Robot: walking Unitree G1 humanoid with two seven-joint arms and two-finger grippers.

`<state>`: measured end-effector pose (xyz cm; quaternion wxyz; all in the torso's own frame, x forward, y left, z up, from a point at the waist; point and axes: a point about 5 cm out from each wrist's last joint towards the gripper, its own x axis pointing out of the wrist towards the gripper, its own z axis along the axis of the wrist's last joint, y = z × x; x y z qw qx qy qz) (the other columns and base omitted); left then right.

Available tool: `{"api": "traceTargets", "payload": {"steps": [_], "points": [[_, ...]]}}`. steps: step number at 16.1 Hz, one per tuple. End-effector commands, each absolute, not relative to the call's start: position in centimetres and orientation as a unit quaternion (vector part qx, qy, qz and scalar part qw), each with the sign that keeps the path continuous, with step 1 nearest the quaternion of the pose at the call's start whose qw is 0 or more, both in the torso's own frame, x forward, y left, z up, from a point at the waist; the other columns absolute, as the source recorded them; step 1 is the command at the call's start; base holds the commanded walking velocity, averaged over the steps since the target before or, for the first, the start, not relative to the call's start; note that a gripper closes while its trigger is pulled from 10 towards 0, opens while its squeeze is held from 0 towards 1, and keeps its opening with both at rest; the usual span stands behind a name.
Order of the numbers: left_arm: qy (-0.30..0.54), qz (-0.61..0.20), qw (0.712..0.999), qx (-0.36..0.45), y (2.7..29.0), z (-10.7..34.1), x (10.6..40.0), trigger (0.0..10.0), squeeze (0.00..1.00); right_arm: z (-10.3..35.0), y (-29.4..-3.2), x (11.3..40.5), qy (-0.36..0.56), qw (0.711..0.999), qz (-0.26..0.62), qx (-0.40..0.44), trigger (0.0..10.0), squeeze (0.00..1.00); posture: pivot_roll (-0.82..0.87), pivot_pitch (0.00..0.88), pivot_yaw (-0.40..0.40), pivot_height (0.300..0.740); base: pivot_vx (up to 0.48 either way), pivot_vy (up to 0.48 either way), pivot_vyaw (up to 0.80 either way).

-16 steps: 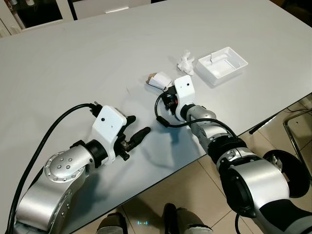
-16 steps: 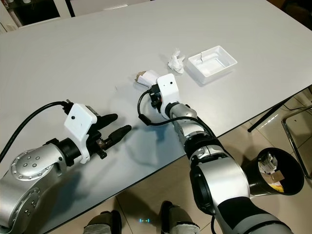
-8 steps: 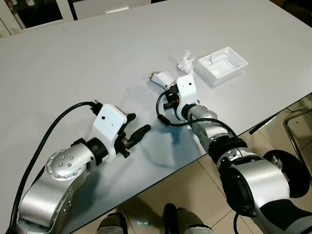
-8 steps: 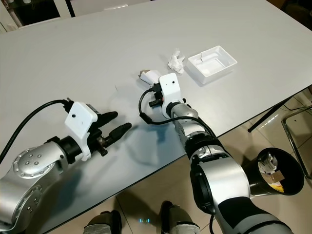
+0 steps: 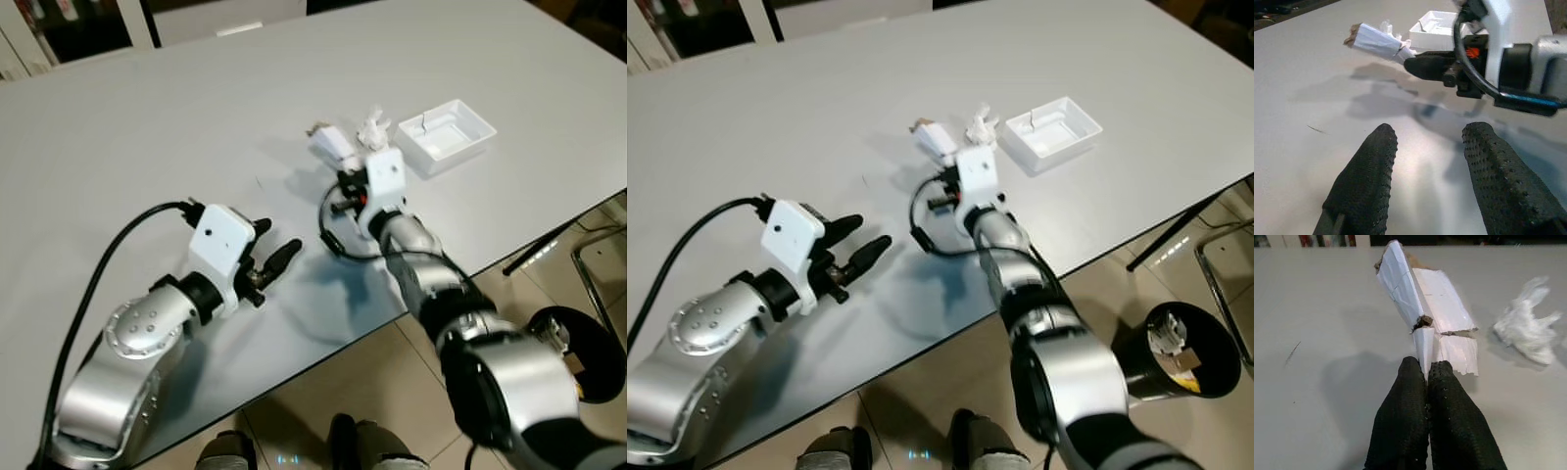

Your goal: Picking trash to rubbish bin

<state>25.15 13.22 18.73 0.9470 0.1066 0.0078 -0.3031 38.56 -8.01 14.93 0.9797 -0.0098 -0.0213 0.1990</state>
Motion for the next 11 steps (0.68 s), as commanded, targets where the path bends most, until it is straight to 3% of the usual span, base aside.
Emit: {"api": "traceTargets", "payload": {"steps": [1, 3, 7, 11], "points": [[0.011, -0.3, 0.948, 0.106, 13.0, 18.2, 25.0, 10.0, 0.0, 15.5, -8.7, 38.4, -0.062, 0.981, 0.185, -0.02, 0.0, 0.0, 0.01, 0.12, -0.044, 0.74, 0.0, 0.0, 0.0], [0.004, -0.288, 0.952, 0.099, 12.8, 18.1, 24.9, 10.0, 0.0, 15.5, -10.3, 36.9, -0.147, 0.975, 0.156, -0.058, 0.0, 0.0, 0.01, 0.109, -0.048, 0.74, 0.0, 0.0, 0.0], [-0.002, -0.268, 0.958, 0.098, 13.1, 17.9, 25.1, 10.0, 0.0, 14.2, -11.3, 34.2, -0.2, 0.961, 0.155, -0.112, 0.0, 0.0, 0.01, 0.099, -0.049, 0.74, 0.0, 0.0, 0.0], [0.013, -0.211, 0.973, 0.088, 13.9, 17.4, 25.3, 10.0, 0.0, 13.9, -13.4, 32.7, -0.184, 0.975, 0.101, -0.07, 0.0, 0.0, 0.01, 0.093, -0.044, 0.74, 0.0, 0.0, 0.0]]}}
